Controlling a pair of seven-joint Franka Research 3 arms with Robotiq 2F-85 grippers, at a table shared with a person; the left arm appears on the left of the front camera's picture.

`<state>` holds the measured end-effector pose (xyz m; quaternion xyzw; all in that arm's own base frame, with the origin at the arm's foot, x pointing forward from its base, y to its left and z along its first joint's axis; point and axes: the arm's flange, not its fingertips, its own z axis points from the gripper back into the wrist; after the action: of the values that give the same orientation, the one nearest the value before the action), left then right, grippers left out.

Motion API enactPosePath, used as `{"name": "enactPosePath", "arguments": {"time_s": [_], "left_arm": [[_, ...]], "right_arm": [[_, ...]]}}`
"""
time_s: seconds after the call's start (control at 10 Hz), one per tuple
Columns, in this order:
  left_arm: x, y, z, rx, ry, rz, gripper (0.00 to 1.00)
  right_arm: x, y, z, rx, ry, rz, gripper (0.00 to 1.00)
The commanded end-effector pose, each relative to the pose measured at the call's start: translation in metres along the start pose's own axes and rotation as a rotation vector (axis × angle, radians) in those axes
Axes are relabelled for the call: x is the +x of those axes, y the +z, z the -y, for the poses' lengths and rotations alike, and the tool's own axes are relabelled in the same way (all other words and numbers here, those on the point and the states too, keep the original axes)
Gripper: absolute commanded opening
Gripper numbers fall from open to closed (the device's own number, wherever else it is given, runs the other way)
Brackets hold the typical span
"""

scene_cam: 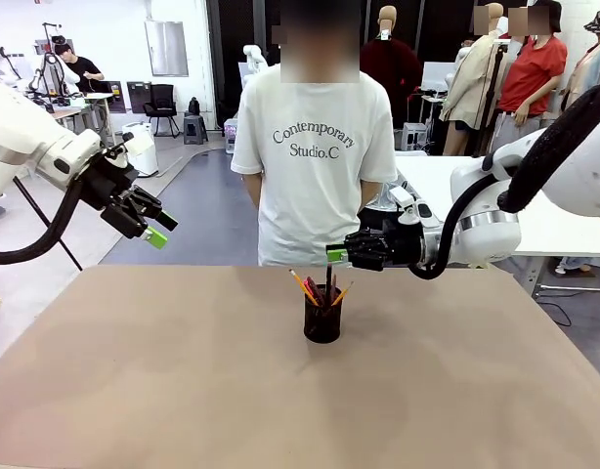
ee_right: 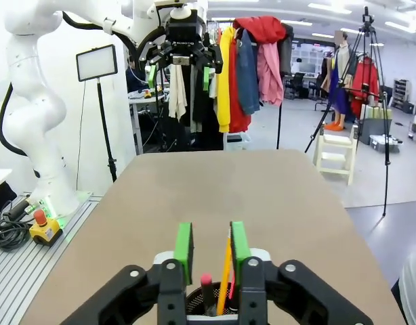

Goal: Place the pens into the pen holder.
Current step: Pick up a writing instrument from the table and place it into the Pen holder.

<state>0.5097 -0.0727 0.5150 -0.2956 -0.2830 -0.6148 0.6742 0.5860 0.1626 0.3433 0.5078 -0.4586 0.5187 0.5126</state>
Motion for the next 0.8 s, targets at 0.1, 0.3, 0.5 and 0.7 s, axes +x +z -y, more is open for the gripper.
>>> {"name": "enactPosePath", "arguments": {"time_s": [0.1, 0.3, 0.5, 0.7], "left_arm": [[0.001, 0.002, 0.001, 0.003, 0.011, 0.0, 1.0], [0.001, 0.002, 0.001, 0.003, 0.011, 0.0, 1.0], [0.001, 0.002, 0.001, 0.003, 0.011, 0.0, 1.0], [0.001, 0.002, 0.001, 0.003, 0.011, 0.0, 1.0]], "right_arm": [[0.017, 0.006, 0.002, 0.013, -0.01, -0.012, 1.0], [0.027, 0.013, -0.003, 0.01, -0.012, -0.053, 1.0], [0.033, 0.02, -0.003, 0.004, -0.015, -0.075, 1.0], [0.035, 0.022, -0.005, -0.011, -0.038, -0.107, 1.0]]}}
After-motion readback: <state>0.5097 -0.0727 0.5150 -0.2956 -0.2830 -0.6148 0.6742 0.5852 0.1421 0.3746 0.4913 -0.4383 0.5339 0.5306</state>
